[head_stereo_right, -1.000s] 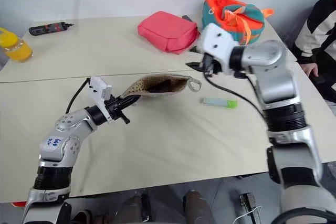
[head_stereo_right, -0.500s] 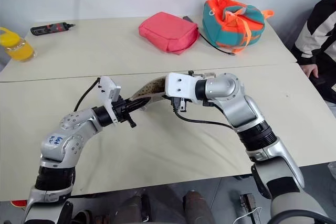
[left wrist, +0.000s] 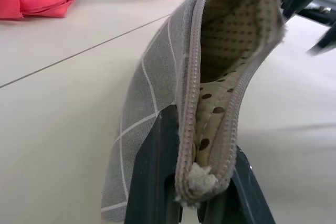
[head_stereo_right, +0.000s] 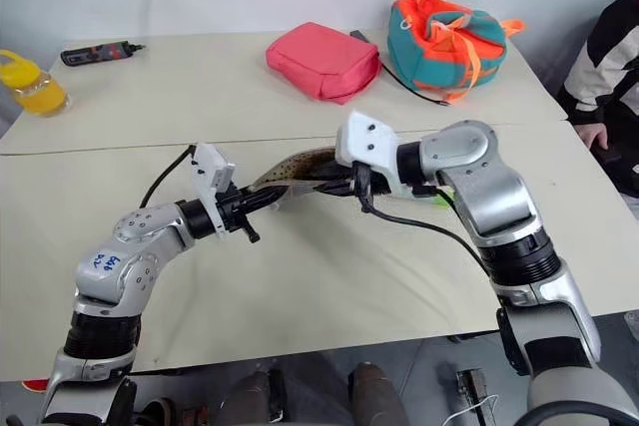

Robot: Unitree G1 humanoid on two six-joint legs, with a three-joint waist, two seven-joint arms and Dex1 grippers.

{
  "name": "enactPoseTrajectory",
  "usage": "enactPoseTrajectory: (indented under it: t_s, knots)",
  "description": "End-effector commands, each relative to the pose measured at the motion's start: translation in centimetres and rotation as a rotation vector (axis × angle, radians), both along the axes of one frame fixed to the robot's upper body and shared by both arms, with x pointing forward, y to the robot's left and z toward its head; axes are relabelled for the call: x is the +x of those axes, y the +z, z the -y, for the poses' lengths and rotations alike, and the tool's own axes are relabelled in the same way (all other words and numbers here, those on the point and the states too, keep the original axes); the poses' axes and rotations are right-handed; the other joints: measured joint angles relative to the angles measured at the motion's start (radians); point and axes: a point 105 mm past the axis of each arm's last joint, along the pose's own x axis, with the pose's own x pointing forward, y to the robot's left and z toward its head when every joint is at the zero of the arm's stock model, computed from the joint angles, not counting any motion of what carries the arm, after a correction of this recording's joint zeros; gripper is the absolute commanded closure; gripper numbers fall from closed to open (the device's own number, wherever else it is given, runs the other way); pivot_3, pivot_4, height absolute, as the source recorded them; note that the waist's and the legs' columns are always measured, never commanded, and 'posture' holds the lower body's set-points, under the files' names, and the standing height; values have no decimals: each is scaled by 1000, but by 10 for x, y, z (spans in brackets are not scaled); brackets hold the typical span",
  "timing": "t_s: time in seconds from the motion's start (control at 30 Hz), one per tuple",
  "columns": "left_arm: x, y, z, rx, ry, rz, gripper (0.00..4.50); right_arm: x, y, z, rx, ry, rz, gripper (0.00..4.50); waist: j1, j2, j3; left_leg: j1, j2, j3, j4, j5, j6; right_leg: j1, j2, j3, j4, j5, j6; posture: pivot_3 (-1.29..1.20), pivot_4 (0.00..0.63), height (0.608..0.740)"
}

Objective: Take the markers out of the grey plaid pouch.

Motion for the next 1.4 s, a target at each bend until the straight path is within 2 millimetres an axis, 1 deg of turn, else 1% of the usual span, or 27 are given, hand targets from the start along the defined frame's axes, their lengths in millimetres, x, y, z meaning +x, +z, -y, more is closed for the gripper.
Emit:
enactPoseTrajectory:
  t_s: [0.03,0.1,0.2,0.27,0.43,0.5,0.57,0.63,0.7,0.77,0.83,0.87,0.93,1.0,1.03,1.07,1.17,1.2,1.33,1.4]
  knots:
    - [-7,6,5,14,-41,41,4500,-1,23,-2,73,-8,48,3458,-1,0,0,0,0,0,0,0,0,0,0,1,0,0,0,0,150,740]
    - [-8,6,6,12,-48,41,4500,7,17,1,46,-46,64,3458,0,0,0,0,0,0,0,0,0,0,0,0,0,0,0,0,150,740]
    - [-7,10,7,1,-44,47,4500,16,0,7,-48,-83,112,3458,1,0,0,0,0,0,1,0,0,0,0,0,-1,0,0,0,150,740]
    - [-6,12,6,-3,-39,50,4500,18,-4,9,-68,-86,119,3458,1,0,0,0,0,1,1,0,0,0,0,1,-2,0,0,0,150,740]
    - [-6,11,5,1,-32,49,4500,7,2,2,-14,-26,88,3458,0,0,0,0,0,0,0,0,0,-1,0,1,-3,0,0,0,150,740]
    - [-6,12,6,-15,-33,41,4500,7,0,1,-25,-20,109,3458,0,0,0,0,0,1,0,0,0,-1,0,1,-2,0,0,0,150,740]
    - [-6,12,7,-12,-35,40,4500,8,4,-2,11,-23,106,3458,0,0,0,0,0,0,0,0,0,-1,0,1,-2,0,0,0,150,740]
    - [-6,12,7,-9,-37,40,4500,10,4,-1,7,-32,114,3458,1,0,0,0,0,0,0,0,0,-1,0,1,-2,0,0,0,150,740]
    - [-7,12,8,-12,-46,39,4500,14,-2,1,-38,-50,137,3458,1,0,0,0,0,0,0,0,0,-1,0,1,-2,0,0,0,150,740]
    - [-10,14,10,-16,-68,34,4500,20,-16,7,-127,-75,178,3458,1,0,0,0,0,0,0,0,0,-1,0,1,-3,0,0,0,150,740]
    - [-13,19,13,-41,-90,25,4500,26,-26,8,-193,-88,226,3458,1,0,0,0,0,1,0,0,0,-1,0,1,-3,0,0,0,150,740]
    - [-15,22,15,-60,-104,17,4500,28,-27,8,-207,-91,246,3458,1,0,0,0,0,1,1,0,0,-1,0,1,-3,0,0,0,150,740]
    - [-18,28,19,-91,-139,-6,4500,30,-26,6,-214,-88,267,3458,1,0,0,0,0,1,1,0,0,-1,0,1,-3,0,0,0,150,740]
    - [-25,34,26,-132,-206,-67,4500,26,-19,3,-217,-65,275,3458,1,0,0,0,0,1,1,0,0,-1,0,1,-2,0,0,0,150,740]
    - [-28,33,29,-139,-240,-118,4500,24,-13,4,-210,-59,262,3458,1,0,0,0,0,0,0,0,0,-1,0,1,-2,0,0,0,150,740]
    - [-31,33,30,-124,-269,-136,4500,23,-10,7,-222,-57,255,3458,1,0,0,0,0,0,0,0,0,-1,0,1,-2,0,0,0,150,740]
    - [-33,42,31,-167,-307,-204,4500,21,-15,27,-345,-57,225,3458,1,0,0,0,0,0,0,0,0,-1,0,0,-2,0,0,0,150,740]
    - [-34,44,31,-178,-323,-229,4500,19,-15,30,-366,-52,202,3458,2,0,0,0,0,0,0,0,0,-1,0,0,-2,0,0,0,150,740]
    - [-45,42,31,-220,-386,-366,4500,6,-7,32,-396,-17,124,3458,0,0,0,0,0,-1,1,0,0,0,0,0,-2,0,0,0,150,740]
    - [-50,34,31,-225,-400,-431,4500,1,-8,26,-395,10,93,3458,-2,0,0,0,0,-1,0,0,0,-1,0,0,-2,0,0,0,150,740]
